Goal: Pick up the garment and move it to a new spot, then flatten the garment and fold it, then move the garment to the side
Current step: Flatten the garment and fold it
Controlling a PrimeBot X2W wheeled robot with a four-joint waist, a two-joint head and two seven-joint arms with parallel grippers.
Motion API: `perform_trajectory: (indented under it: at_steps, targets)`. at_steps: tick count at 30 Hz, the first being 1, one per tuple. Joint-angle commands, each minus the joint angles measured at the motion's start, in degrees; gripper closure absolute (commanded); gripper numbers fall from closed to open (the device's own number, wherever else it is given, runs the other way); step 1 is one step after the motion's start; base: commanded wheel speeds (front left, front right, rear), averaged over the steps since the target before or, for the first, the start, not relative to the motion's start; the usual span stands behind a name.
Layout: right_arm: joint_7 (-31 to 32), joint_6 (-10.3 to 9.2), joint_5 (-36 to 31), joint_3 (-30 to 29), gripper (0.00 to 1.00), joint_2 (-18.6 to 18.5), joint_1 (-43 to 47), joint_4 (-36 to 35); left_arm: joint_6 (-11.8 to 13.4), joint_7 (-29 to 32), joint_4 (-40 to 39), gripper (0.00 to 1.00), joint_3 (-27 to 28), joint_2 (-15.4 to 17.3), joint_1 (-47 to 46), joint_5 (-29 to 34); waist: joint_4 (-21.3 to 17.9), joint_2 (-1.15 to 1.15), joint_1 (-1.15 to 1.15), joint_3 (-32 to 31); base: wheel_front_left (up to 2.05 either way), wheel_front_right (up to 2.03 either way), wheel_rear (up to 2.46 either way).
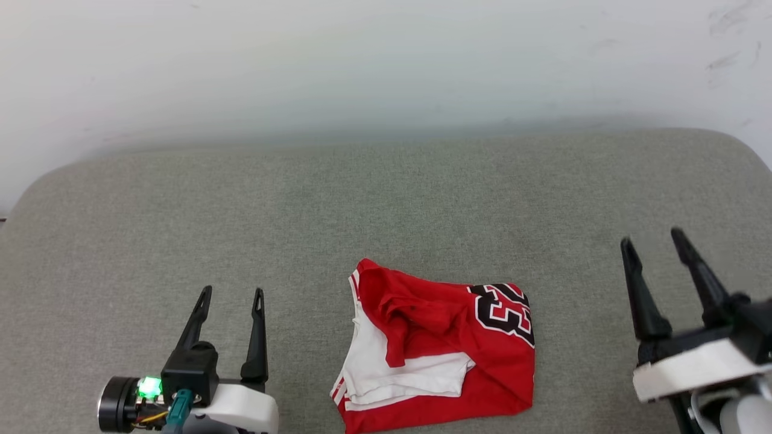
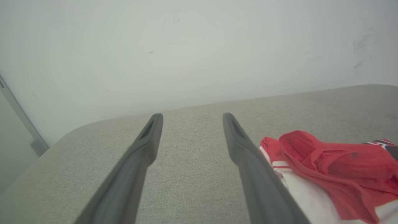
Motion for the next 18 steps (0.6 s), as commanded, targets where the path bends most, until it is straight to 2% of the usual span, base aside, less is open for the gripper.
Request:
perform_trajectory:
  at_steps: [1,8,18]
  targets:
    - [-0.3,-0.06,-0.2,-1.0,0.00,1.0,2.0,-0.9,0.0,-0.1,0.0,0.00,0.2,0.4,0.8,-0.1,0.1,0.00,0.00,-0.4,0.00,0.00,0.00]
    - [0.0,-0.05,-1.5,-3.4,0.00,4.3,9.0,-3.8,0.6,-0.1,-0.3,0.00,0.9,0.2,2.4,-0.5,0.7,0.00,0.00,-1.4,0.00,0.00,0.00]
    - [-0.5,-0.05,-2.3,-3.8,0.00,5.6,12.9,-3.6,1.0,-0.1,-0.1,0.00,1.4,-0.3,4.2,-1.1,1.8,0.00,0.00,-1.6,0.00,0.00,0.00]
